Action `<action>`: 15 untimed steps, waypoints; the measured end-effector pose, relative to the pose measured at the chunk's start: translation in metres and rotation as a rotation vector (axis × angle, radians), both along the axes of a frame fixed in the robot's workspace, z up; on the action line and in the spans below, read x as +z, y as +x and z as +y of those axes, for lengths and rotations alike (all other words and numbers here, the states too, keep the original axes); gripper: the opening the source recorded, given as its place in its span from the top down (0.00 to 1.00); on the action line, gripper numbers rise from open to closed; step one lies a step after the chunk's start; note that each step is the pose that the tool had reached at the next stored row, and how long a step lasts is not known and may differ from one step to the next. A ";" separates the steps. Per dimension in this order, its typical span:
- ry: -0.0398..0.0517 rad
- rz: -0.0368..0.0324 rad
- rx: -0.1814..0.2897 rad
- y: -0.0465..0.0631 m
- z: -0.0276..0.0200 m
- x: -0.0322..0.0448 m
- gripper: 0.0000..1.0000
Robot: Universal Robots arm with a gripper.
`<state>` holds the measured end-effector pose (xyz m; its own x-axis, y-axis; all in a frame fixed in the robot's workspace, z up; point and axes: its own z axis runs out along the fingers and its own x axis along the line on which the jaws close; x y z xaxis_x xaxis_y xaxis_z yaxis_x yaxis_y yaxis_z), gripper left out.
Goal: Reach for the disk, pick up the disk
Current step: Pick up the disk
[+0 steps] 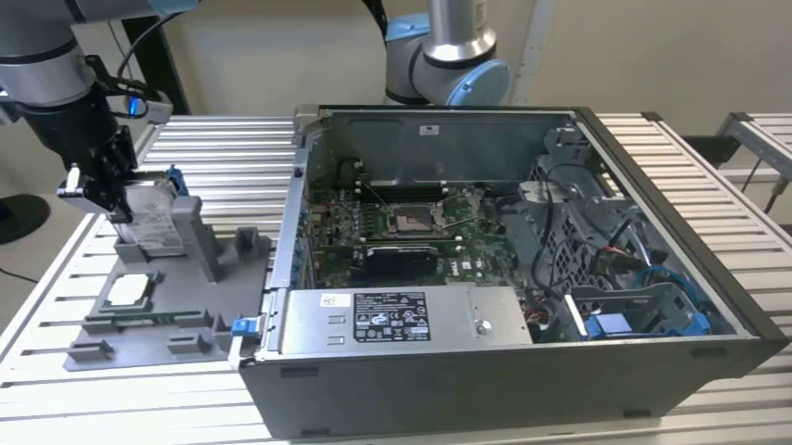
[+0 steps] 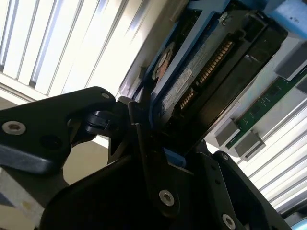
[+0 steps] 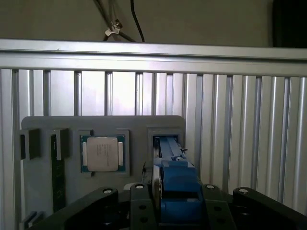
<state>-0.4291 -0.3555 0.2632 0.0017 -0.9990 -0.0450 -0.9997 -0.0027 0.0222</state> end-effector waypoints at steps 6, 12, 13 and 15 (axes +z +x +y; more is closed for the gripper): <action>-0.0006 0.0001 0.000 0.000 0.0000 0.0001 1.00; -0.0008 -0.0001 0.000 0.000 0.0000 0.0001 1.00; -0.0009 -0.0002 0.000 0.000 0.0000 0.0006 1.00; -0.0009 0.0000 0.000 0.000 0.0000 0.0035 1.00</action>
